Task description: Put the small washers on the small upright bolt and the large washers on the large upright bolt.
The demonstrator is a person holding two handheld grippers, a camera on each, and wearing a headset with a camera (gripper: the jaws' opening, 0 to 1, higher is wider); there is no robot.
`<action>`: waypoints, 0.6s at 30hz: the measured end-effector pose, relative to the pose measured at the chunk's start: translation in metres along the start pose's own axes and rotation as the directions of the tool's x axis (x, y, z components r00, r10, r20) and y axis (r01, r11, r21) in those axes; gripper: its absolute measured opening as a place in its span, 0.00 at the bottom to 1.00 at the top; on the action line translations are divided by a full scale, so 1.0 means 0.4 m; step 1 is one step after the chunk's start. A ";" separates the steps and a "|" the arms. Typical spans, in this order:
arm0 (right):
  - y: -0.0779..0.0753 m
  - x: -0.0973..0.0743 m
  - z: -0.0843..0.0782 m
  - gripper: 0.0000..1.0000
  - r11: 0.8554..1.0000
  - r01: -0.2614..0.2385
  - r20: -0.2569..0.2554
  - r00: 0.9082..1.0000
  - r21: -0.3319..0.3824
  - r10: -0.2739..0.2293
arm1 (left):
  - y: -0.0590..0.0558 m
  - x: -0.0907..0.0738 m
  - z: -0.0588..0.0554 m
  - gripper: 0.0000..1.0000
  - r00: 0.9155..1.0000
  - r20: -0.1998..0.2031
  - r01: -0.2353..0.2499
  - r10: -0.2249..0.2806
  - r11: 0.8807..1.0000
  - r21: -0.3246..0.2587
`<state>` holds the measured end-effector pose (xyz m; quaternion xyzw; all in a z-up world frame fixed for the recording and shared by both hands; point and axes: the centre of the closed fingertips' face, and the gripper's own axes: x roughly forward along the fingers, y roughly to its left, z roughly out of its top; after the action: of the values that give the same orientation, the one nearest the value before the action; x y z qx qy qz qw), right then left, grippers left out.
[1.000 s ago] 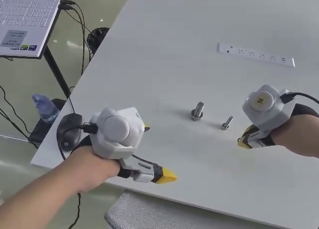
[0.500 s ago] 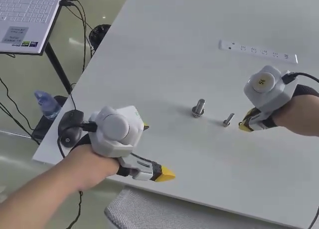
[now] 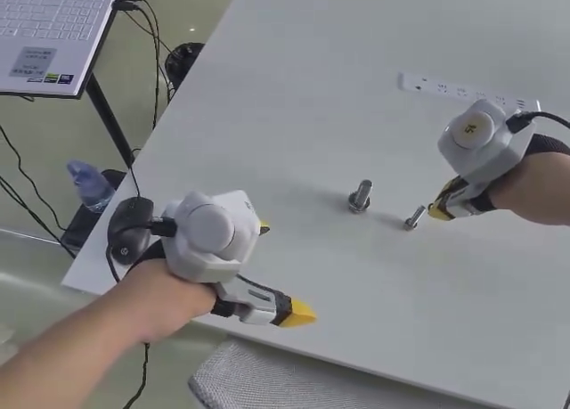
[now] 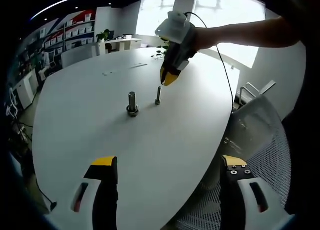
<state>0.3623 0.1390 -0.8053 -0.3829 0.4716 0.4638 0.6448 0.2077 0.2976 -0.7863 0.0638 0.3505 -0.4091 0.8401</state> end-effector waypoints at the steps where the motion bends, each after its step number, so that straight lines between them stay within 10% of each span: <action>1: 0.000 0.002 0.000 0.12 1.000 -0.001 -0.002 1.000 -0.001 0.001 | 0.000 0.001 0.001 0.84 1.000 0.001 0.000 0.000 1.000 0.001; 18: -0.003 0.026 0.022 0.12 1.000 -0.013 0.005 1.000 -0.009 0.013 | 0.015 0.002 -0.002 0.83 1.000 -0.007 -0.006 0.006 1.000 -0.005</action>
<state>0.3670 0.1491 -0.8128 -0.3817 0.4703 0.4711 0.6412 0.2119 0.3013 -0.7887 0.0639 0.3543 -0.4055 0.8402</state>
